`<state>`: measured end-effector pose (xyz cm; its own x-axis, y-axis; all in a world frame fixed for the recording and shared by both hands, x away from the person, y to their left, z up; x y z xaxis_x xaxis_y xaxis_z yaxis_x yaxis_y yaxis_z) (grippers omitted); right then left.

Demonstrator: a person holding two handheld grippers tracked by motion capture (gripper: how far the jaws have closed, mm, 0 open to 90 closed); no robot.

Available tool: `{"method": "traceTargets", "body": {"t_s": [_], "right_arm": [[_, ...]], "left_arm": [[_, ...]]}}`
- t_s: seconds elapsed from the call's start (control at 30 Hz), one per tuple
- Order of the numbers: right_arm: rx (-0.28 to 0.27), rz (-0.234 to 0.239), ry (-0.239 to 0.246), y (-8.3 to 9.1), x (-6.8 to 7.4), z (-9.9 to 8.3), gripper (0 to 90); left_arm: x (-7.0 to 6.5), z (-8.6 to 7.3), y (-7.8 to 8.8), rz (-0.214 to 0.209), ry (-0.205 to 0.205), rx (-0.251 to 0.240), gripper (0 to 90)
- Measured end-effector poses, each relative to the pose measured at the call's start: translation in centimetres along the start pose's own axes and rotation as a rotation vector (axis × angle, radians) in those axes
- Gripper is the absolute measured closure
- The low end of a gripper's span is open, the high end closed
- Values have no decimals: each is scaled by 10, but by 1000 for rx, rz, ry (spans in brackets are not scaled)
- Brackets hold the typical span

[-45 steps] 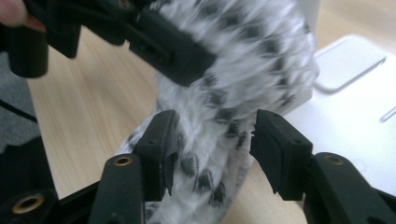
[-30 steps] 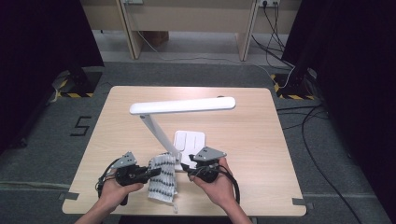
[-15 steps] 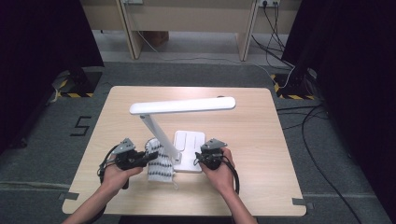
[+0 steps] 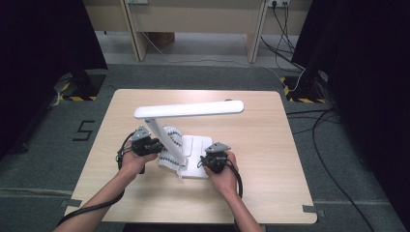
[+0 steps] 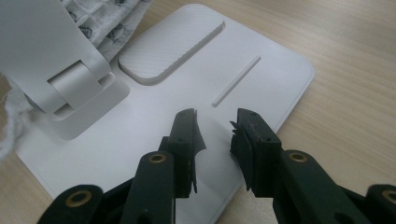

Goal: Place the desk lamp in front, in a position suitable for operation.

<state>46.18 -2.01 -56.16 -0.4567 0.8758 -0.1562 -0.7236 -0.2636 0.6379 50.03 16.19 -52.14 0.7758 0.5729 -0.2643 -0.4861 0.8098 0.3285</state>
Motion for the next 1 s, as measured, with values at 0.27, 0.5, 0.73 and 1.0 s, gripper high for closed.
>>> {"method": "traceTargets", "body": {"t_s": [0.27, 0.5, 0.73, 1.0], "right_arm": [[-12, 9, -7, -1, 1, 0, 691], [-12, 17, -22, -1, 1, 0, 692], [-17, 22, -28, -2, 1, 0, 693], [-19, 22, -29, -2, 1, 0, 700]], "left_arm": [[14, 3, -21, 23, 9, 12, 770], [22, 0, -29, 53, 2, 46, 768], [13, -8, -33, 41, -14, 96, 768], [0, -19, -29, 23, -28, 130, 769]]}}
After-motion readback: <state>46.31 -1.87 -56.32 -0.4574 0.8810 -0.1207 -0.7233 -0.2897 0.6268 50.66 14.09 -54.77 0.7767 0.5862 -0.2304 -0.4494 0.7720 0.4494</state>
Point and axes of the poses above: each handheld gripper's, and its own axes: y roughly backward along the jaws, z roughly out of its top, x roughly to its left, the point moved 9 cm from there along -y, roughly forward along the jaws, and after that the axes turned 13 degrees about -z, right-handed, at the moved point
